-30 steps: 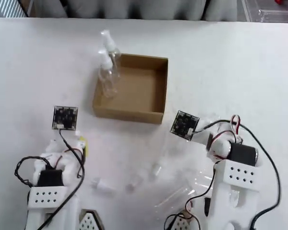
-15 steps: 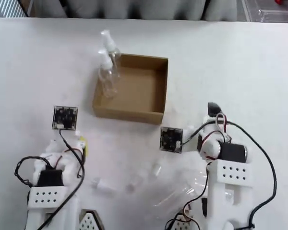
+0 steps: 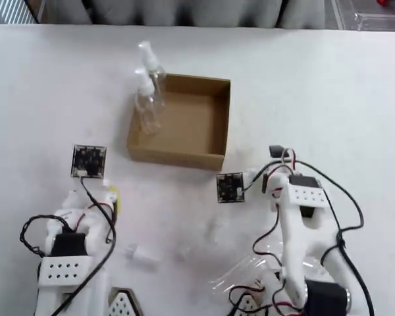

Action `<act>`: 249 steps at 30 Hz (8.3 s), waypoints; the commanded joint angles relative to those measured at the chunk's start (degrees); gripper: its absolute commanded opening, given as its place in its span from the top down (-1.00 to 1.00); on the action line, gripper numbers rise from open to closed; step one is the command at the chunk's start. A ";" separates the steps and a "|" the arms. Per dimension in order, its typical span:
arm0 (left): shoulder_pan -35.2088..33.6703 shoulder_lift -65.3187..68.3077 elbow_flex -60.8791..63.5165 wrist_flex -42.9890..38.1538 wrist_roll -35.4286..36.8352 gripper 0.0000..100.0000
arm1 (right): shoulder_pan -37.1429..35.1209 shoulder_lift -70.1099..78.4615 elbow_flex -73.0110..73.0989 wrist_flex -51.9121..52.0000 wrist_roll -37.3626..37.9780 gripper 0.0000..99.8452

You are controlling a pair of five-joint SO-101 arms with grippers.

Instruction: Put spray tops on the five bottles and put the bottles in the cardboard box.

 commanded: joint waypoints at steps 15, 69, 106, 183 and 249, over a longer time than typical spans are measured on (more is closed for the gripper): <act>-0.22 -1.19 0.79 -3.25 -0.70 0.80 | -1.80 11.12 -17.23 -1.36 -25.14 0.97; -0.31 -1.19 0.88 -3.16 -0.62 0.81 | -25.63 5.41 -47.56 60.35 -105.41 0.97; -0.31 -1.19 -1.67 -2.81 8.62 0.80 | -48.48 6.46 -33.76 37.85 -111.30 0.36; 31.52 17.80 -9.93 -9.76 41.76 0.49 | -26.07 17.27 -30.95 30.64 -108.84 0.97; 20.53 37.76 -20.04 -7.21 47.30 0.28 | -22.20 17.27 -34.46 34.24 -102.51 0.97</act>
